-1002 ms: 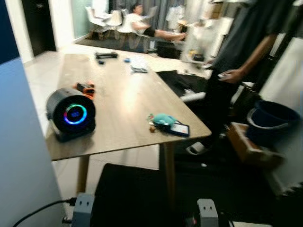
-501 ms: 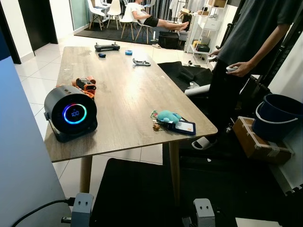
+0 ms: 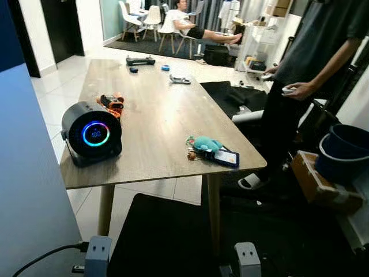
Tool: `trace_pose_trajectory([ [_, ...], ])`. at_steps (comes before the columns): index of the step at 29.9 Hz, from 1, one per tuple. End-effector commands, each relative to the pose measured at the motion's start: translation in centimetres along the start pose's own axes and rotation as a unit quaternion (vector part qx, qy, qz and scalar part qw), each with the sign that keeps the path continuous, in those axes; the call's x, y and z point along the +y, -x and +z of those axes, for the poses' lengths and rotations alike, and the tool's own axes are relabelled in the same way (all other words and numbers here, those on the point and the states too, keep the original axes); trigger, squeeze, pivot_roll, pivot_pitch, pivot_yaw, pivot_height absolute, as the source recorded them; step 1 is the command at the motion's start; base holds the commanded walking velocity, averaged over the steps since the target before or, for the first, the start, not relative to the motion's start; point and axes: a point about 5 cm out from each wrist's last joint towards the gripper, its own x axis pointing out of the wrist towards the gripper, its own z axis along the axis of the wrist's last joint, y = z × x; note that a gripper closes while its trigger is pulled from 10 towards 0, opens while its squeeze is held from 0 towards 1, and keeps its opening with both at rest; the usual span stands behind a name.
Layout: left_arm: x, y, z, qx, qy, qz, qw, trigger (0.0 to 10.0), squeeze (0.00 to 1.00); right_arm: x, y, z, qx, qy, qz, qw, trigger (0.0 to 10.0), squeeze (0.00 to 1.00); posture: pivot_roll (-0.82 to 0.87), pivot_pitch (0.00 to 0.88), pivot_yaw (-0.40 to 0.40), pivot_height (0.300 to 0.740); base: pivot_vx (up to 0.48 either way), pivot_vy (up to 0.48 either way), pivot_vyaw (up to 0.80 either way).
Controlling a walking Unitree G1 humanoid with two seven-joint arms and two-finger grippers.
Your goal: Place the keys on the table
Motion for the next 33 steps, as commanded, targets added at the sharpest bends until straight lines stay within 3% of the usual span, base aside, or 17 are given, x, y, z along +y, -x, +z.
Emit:
trace_pose_trajectory([
  [1, -0.73, -0.07, 0.12, -0.005, 0.009, -0.006, 1.0, 10.0, 0.0, -0.47, 0.1, 0.06, -0.005, -0.001, -0.007, 1.0, 10.0, 0.0, 0.09, 0.037, -0.094, 0.74, 0.0, -0.431, 0.0],
  [6, -0.71, -0.11, 0.21, -0.006, 0.008, -0.008, 1.0, 10.0, 0.0, -0.52, 0.15, -0.08, -0.004, -0.002, -0.009, 1.0, 10.0, 0.0, 0.09, 0.039, -0.088, 0.74, 0.0, -0.403, 0.0],
  [33, -0.38, -0.49, 0.44, 0.004, 0.007, -0.003, 1.0, 10.0, 0.0, -1.11, 0.29, -0.2, -0.004, -0.007, -0.017, 1.0, 10.0, 0.0, 0.1, 0.04, -0.075, 0.74, 0.0, 0.0, 0.0],
])
